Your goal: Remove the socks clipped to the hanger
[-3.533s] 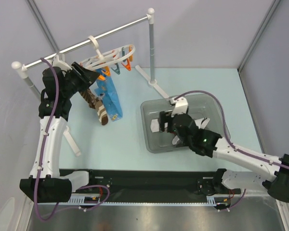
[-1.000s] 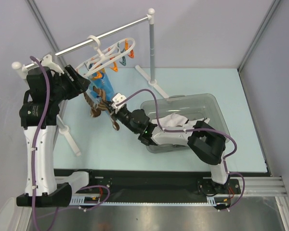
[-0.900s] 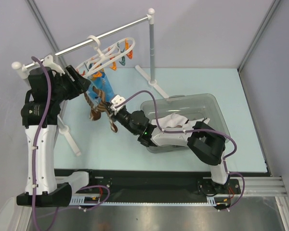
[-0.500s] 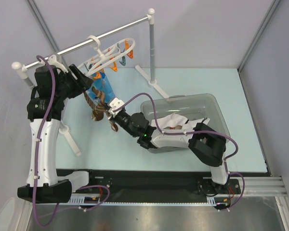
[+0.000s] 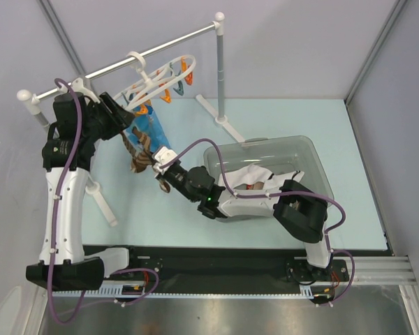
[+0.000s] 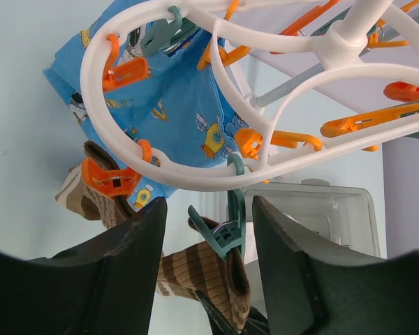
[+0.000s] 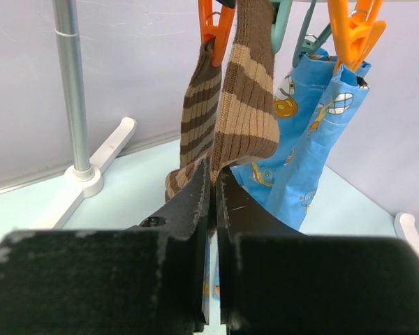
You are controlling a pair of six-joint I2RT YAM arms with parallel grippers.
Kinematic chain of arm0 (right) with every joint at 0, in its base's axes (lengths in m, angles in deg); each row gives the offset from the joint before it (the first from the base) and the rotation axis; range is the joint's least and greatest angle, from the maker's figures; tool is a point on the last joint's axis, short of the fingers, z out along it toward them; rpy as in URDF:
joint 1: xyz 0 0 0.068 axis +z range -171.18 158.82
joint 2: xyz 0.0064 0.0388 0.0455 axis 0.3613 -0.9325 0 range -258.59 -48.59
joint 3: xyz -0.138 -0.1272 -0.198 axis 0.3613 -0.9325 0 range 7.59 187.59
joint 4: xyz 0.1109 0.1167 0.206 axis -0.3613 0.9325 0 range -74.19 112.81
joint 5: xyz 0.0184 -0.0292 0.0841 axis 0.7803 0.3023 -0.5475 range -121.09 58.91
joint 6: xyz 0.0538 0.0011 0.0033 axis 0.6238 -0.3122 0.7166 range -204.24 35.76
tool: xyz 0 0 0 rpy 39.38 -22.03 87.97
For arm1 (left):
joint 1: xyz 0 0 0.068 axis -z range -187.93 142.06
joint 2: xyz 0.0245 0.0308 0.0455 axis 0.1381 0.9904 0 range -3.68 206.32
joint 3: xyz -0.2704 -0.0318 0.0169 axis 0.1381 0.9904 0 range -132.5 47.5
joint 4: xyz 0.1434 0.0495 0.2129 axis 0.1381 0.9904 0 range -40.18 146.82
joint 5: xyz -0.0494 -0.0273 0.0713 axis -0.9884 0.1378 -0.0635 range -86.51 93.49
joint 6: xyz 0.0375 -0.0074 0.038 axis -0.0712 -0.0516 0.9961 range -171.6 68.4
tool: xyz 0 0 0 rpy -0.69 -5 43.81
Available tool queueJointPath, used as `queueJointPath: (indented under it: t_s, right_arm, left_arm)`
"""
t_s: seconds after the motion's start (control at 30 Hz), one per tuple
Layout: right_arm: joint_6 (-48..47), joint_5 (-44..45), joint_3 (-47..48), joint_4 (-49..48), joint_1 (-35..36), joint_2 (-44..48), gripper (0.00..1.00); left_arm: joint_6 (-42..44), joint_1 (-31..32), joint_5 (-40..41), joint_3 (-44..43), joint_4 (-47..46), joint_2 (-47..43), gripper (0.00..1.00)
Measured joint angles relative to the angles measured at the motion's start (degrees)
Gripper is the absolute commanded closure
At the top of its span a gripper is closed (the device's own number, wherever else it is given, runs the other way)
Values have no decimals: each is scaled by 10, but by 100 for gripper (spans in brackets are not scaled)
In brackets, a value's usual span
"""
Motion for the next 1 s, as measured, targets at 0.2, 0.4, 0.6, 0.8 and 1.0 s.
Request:
queueJointPath:
  t_s: [0.2, 0.4, 0.6, 0.8, 1.0]
  right_arm:
    - [-15, 4, 1, 1, 3, 0, 100]
    - [-32, 7, 3, 1, 5, 0, 100]
    - [-55, 10, 10, 1, 5, -4, 100]
    - [-72, 13, 11, 1, 5, -7, 100]
    - [-89, 14, 12, 2, 5, -7, 100]
  left_arm:
    - [0, 0, 0, 0, 0, 6, 49]
    - [0, 0, 5, 0, 4, 13, 44]
    - [0, 1, 26, 0, 9, 11, 41]
    - [1, 13, 62, -17, 31, 2, 40]
    - [2, 52, 125, -67, 64, -3, 36]
